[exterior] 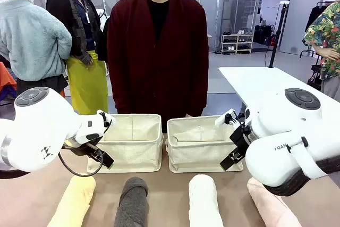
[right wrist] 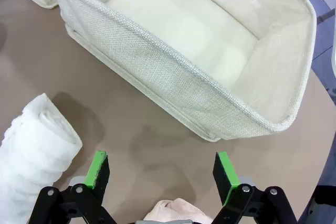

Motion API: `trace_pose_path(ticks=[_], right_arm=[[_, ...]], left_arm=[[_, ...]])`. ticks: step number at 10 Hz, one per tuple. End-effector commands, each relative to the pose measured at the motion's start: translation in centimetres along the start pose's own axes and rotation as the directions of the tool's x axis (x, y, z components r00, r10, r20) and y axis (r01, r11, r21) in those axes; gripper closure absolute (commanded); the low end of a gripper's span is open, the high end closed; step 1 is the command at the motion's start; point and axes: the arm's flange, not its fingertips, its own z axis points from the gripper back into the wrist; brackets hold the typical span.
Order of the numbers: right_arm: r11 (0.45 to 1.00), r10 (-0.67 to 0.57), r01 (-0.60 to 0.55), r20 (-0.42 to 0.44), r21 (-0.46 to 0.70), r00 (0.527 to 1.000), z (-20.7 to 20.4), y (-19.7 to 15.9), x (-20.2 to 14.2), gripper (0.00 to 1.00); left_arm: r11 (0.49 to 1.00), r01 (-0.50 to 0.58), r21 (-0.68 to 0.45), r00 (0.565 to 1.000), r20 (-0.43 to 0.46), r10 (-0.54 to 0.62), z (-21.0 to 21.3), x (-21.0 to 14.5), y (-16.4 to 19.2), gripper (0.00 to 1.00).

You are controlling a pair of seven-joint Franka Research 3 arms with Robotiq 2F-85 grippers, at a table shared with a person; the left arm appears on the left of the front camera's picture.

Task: Divide the towels into two baskets.
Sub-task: Pick up one hotel-folded towel and place it in the Fabric basket indicated by the person.

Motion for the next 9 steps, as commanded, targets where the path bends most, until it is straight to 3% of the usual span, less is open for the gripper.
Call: trace_pose_path(ticks=[1, 9], right_arm=[[1.000, 0.000, 0.000, 0.000, 0.000, 1.000, 0.00, 0.00, 0.00, 0.00], [1.000, 0.000, 0.000, 0.000, 0.000, 1.000, 0.00, 0.00, 0.00, 0.00]], left_arm=[[1.000, 0.000, 0.000, 1.000, 0.000, 0.000, 0.00, 0.00, -0.02, 0.00], [1.000, 0.000, 0.000, 1.000, 0.000, 0.000, 0.00, 0.00, -0.02, 0.00]])
